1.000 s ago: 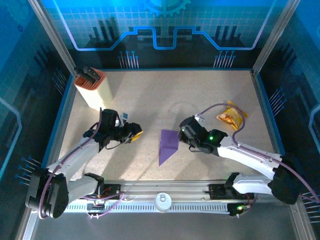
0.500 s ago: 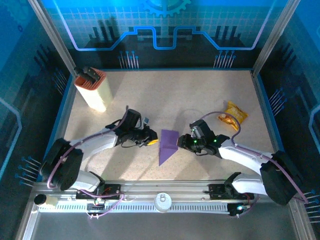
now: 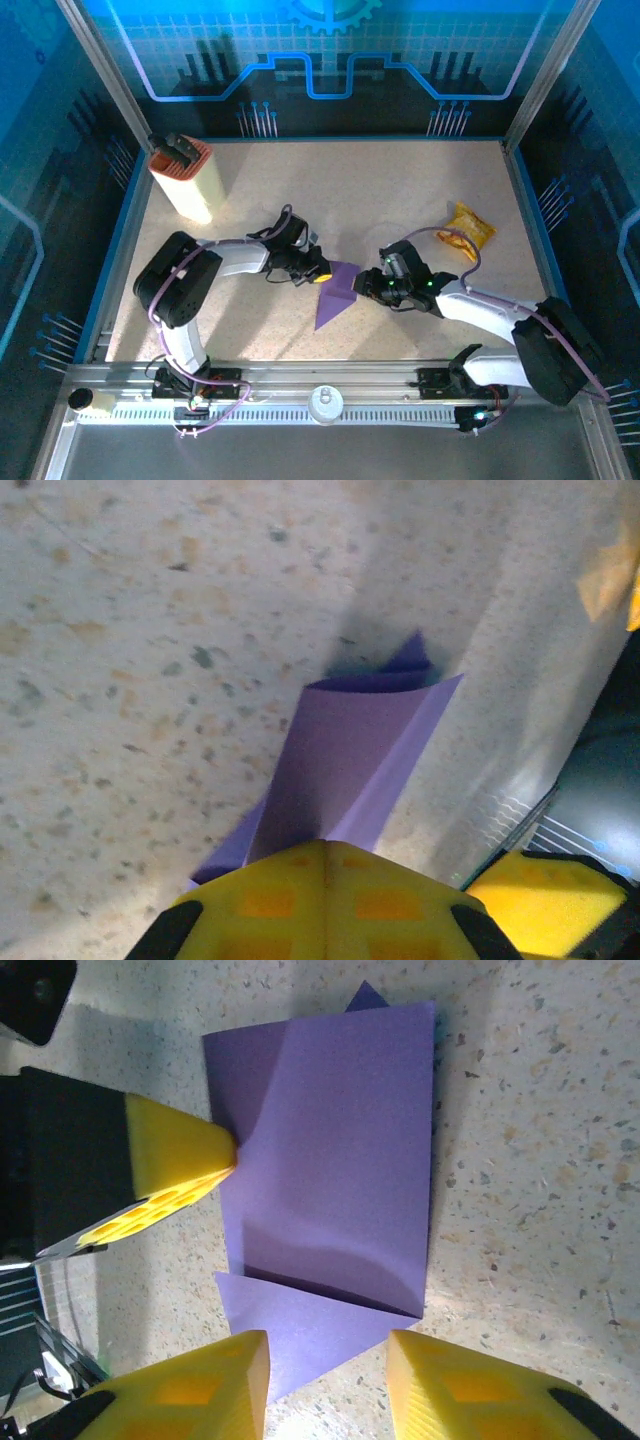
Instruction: Fold a paper plane with a square sheet of paper (pick it up from the middle)
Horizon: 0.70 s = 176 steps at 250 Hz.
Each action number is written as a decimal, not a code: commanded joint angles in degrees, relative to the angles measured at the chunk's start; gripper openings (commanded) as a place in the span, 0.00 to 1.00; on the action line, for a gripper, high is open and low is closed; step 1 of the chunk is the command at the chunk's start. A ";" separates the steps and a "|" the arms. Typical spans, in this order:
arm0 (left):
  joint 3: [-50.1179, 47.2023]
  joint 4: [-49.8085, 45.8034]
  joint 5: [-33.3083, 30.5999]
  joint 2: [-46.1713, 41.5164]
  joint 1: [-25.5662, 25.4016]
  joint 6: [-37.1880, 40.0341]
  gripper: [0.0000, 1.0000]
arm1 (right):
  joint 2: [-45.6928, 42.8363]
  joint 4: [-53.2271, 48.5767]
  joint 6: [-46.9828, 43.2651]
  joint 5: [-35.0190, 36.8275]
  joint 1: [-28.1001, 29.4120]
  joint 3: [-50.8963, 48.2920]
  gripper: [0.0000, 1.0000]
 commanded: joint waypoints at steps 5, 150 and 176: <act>-0.94 0.97 0.64 2.05 0.61 2.40 0.06 | 2.22 1.42 1.75 -2.75 -1.66 -0.27 0.40; -9.49 11.76 7.41 4.13 4.37 0.00 0.05 | 13.88 12.81 2.62 -12.47 -1.81 3.44 0.43; -9.07 10.81 7.51 4.26 4.34 0.75 0.05 | 14.84 11.21 0.58 -13.04 -2.30 5.32 0.36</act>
